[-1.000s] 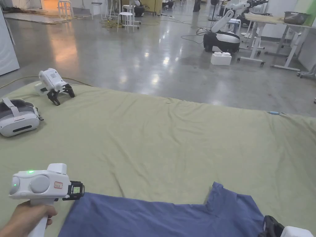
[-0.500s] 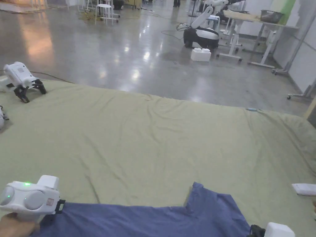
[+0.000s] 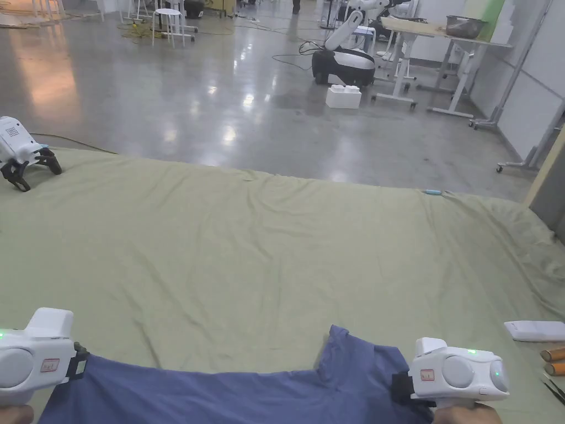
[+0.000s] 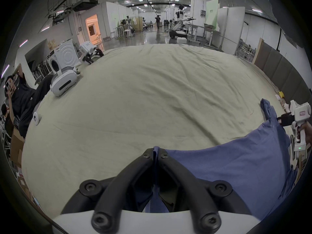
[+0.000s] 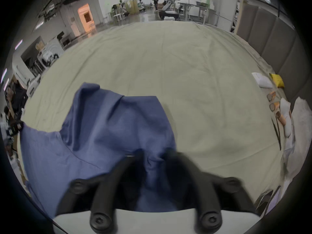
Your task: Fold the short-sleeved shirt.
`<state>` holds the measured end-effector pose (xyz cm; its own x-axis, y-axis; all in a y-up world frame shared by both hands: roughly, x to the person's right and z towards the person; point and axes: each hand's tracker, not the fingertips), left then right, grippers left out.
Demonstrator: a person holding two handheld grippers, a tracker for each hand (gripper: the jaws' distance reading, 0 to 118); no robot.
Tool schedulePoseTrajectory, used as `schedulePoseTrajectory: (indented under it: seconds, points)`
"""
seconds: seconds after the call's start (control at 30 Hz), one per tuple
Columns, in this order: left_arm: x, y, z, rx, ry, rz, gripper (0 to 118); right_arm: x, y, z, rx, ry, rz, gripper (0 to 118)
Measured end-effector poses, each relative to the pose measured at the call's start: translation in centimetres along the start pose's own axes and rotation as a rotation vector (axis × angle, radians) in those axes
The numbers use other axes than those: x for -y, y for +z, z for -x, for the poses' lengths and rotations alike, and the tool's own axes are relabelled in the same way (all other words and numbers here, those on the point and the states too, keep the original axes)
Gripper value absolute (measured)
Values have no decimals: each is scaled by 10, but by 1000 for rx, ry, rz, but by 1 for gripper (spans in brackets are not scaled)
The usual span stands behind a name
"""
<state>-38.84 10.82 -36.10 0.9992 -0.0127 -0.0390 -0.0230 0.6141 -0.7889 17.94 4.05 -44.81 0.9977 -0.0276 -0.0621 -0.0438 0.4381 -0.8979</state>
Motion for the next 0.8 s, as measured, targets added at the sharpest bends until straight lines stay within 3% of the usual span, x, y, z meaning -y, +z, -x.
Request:
schedulePoseTrajectory:
  seconds: [0.17,0.3,0.43,0.8]
  points:
    - [-5,12,-6,-5,4,-26,0,3,9,21,54,86,-58,3]
    - [-20,36,-10,9,17,-102,0,4,49,17,100,71,-219,2]
    - [-42,72,-15,31,-1,-196,0,-5,112,10,75,28,-363,2]
    - [-133,183,-9,9,0,-483,0,-70,277,-8,145,38,-704,2]
